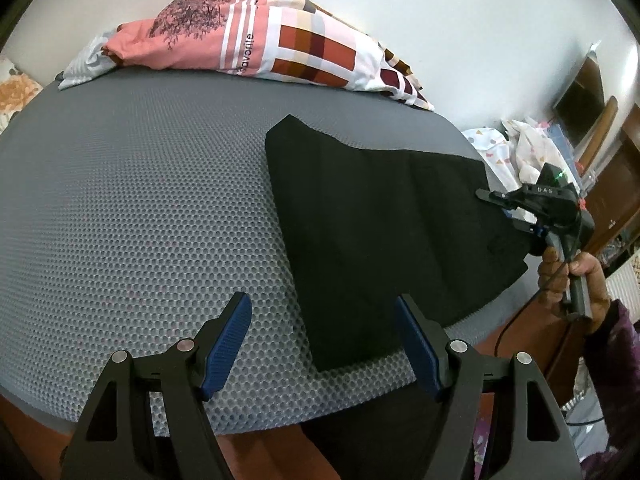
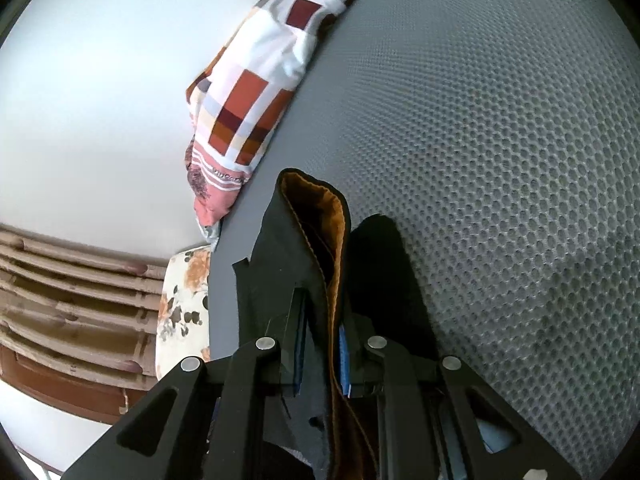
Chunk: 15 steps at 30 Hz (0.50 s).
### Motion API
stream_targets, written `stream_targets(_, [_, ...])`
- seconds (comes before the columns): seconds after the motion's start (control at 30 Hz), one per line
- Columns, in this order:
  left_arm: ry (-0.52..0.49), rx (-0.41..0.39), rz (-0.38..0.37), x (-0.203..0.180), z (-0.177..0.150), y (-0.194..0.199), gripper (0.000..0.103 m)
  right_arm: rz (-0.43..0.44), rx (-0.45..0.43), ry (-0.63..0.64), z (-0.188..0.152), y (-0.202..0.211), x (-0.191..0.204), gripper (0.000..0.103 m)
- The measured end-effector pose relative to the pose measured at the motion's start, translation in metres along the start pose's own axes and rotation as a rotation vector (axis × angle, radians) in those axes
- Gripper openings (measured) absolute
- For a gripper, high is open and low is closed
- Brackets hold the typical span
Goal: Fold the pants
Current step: 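Lift the waistband with the right gripper and fold it toward the hem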
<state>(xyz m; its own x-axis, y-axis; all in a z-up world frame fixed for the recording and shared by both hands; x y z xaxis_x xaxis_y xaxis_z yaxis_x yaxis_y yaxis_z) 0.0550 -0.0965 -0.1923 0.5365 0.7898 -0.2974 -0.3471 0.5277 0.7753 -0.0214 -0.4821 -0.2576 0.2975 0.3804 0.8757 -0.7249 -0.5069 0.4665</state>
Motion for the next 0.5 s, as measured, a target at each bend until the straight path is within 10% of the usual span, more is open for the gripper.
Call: stream_targets(0.5, [-0.085,-0.063,-0.056,-0.035,0.038,-0.030,0.074,0.050,-0.115,-0.023,-0.005,0.041,-0.021,0.018])
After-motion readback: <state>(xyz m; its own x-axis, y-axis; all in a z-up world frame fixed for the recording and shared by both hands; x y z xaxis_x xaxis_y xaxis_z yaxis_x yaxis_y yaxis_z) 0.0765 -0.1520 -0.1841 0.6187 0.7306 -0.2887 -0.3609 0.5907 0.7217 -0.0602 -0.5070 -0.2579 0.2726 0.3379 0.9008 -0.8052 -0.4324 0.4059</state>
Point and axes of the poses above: each gripper's, at about its wrist camera, not at the fingertips, and y roughly against the way its jaws point, x to its left, z to its top, the point moved 3 cm from there along -y, roughly the way its jaws point, and after that the axes turned 4 degrees about z, right-handed, at the moved point
